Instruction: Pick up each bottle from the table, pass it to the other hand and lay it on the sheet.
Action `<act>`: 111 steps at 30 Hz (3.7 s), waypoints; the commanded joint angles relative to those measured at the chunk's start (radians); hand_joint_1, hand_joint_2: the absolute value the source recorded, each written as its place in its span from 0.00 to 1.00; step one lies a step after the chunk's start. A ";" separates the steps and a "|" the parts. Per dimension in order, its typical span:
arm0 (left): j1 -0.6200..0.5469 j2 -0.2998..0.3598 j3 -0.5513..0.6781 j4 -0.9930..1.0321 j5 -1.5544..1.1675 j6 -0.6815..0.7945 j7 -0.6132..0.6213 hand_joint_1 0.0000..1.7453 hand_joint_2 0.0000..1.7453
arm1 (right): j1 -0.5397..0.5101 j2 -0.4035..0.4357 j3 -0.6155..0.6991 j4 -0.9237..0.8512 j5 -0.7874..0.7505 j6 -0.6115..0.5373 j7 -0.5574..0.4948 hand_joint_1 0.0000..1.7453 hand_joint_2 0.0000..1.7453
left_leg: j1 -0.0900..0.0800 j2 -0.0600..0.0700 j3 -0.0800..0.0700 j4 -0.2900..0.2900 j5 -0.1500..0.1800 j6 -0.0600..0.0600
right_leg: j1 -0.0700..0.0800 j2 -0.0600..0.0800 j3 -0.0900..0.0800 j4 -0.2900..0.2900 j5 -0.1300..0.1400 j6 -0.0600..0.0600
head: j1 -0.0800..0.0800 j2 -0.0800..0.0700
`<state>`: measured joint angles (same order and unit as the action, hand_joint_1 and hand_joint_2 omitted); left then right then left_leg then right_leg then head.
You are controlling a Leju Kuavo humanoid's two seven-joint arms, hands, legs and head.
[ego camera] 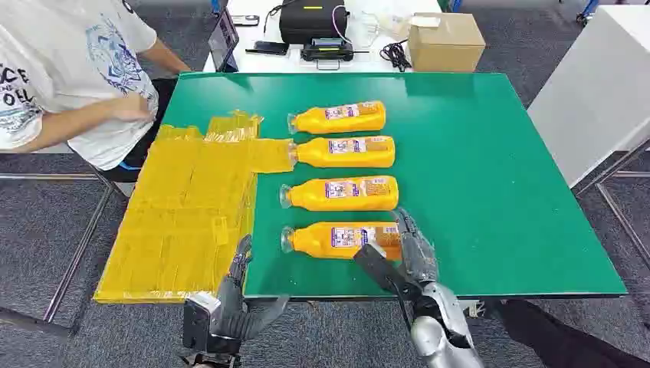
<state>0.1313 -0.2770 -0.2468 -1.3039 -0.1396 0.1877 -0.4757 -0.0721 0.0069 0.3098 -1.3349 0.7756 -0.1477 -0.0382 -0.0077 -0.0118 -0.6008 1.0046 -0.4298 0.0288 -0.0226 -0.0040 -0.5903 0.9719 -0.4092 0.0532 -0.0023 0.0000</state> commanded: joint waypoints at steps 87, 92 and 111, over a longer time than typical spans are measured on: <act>0.001 -0.034 0.106 0.030 0.133 0.118 -0.062 0.00 1.00 | 0.150 0.039 0.009 -0.402 -0.267 -0.242 -0.337 1.00 1.00 | 0.003 0.000 0.005 0.002 -0.004 -0.003 | 0.004 0.001 0.005 0.002 -0.004 -0.004 | -0.001 0.000; -0.008 -0.013 0.066 0.035 0.208 0.070 -0.055 0.00 1.00 | 0.192 0.082 -0.048 -0.370 -0.221 -0.329 -0.394 1.00 1.00 | 0.002 -0.004 0.001 0.000 -0.002 -0.002 | 0.002 -0.003 0.002 0.000 -0.003 -0.003 | 0.000 0.000; -0.035 0.072 -0.124 0.002 0.377 -0.223 0.004 0.00 1.00 | 0.088 0.170 0.075 0.247 -0.390 -0.104 -0.592 1.00 1.00 | 0.003 0.001 0.007 -0.003 -0.002 -0.003 | 0.004 0.002 0.007 -0.004 0.000 -0.004 | 0.000 0.000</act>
<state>0.1317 -0.2914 -0.2404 -1.3024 0.1679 0.0708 -0.5020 0.1122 0.0973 0.2926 -1.5727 0.4306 -0.2822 -0.5174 -0.0073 -0.0154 -0.6023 1.0047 -0.4300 0.0290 -0.0222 -0.0065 -0.5909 0.9717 -0.4099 0.0527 -0.0023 0.0000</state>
